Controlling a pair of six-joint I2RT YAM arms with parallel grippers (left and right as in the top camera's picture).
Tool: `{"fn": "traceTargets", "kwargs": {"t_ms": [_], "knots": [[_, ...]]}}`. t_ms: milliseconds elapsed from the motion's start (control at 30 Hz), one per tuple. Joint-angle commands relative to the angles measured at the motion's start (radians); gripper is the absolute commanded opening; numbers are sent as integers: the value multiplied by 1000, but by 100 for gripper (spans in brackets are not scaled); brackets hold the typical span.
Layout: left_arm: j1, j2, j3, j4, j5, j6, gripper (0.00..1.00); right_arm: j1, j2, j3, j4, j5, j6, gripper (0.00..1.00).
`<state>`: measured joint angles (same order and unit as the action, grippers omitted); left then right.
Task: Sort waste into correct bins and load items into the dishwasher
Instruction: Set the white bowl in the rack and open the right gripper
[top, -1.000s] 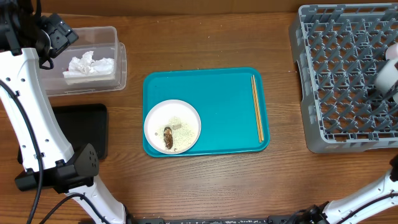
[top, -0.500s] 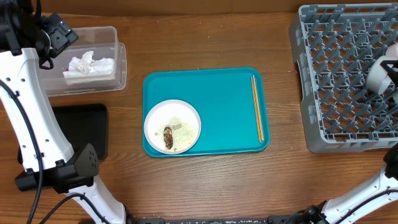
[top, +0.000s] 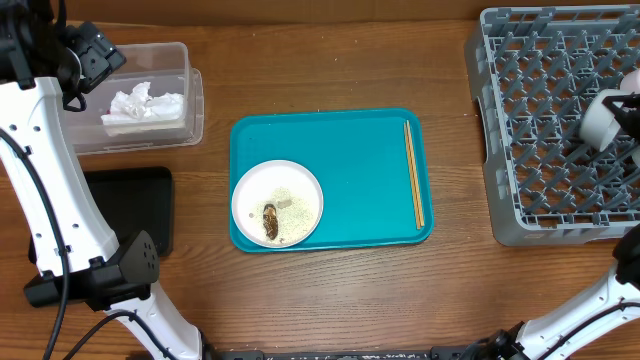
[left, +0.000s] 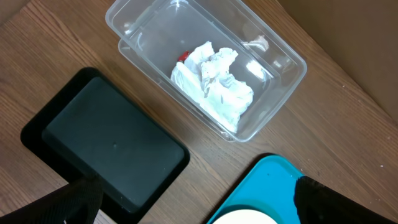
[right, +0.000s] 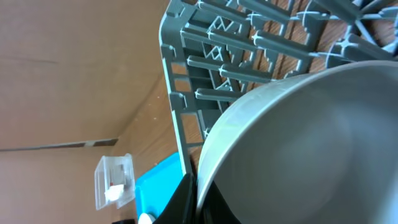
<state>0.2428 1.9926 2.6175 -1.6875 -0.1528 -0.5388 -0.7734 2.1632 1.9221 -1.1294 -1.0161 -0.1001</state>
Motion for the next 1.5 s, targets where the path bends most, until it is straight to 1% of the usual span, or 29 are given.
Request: {"fn": "traceTargets", "kwargs": {"t_ms": [0, 67, 200, 233, 300, 367, 433, 467, 500, 567, 600, 633, 700, 933, 1033, 1100, 1333, 1367, 1433, 1467], "knots": [[4, 10, 2, -2, 5, 23, 100, -22, -6, 1, -2, 60, 42, 4], [4, 10, 2, -2, 5, 23, 100, -32, -7, 3, -13, 93, 78, 4], [4, 10, 2, -2, 5, 23, 100, -54, -13, 24, -57, 130, 100, 6], [4, 10, 2, -2, 5, 23, 100, -68, -26, 45, -69, 159, 161, 6], [4, 10, 2, -2, 5, 23, 100, -81, -49, 66, -82, 178, 209, 7], [4, 10, 2, -2, 5, 23, 100, -95, -89, 85, -102, 269, 294, 9], [4, 10, 2, -2, 5, 23, 100, -102, -124, 88, -113, 346, 344, 11], [4, 10, 2, -2, 5, 23, 100, -104, -147, 88, -118, 386, 365, 12], [4, 10, 2, -2, 5, 23, 100, -104, -183, 88, -127, 446, 397, 18], [4, 10, 2, -2, 5, 23, 100, -104, -226, 88, -138, 528, 453, 26], [4, 10, 2, -2, 5, 23, 100, -104, -246, 88, -143, 565, 479, 31], [4, 10, 2, -2, 5, 23, 100, -104, -262, 88, -146, 592, 497, 33], [4, 10, 2, -2, 5, 23, 100, -104, -291, 88, -149, 636, 521, 34], [4, 10, 2, -2, 5, 23, 100, -89, -320, 88, -146, 634, 516, 33], [4, 10, 2, -2, 5, 23, 100, -72, -320, 88, -121, 649, 512, 36], [4, 10, 2, -2, 5, 23, 100, -60, -320, 88, -106, 669, 512, 38], [4, 10, 2, -2, 5, 23, 100, 0, -320, 88, -78, 786, 512, 38], [4, 10, 2, -2, 5, 23, 100, 11, -320, 88, -76, 790, 512, 37], [4, 10, 2, -2, 5, 23, 100, 34, -320, 88, -73, 787, 513, 30], [4, 10, 2, -2, 5, 23, 100, 48, -320, 88, -74, 787, 512, 29]]}}
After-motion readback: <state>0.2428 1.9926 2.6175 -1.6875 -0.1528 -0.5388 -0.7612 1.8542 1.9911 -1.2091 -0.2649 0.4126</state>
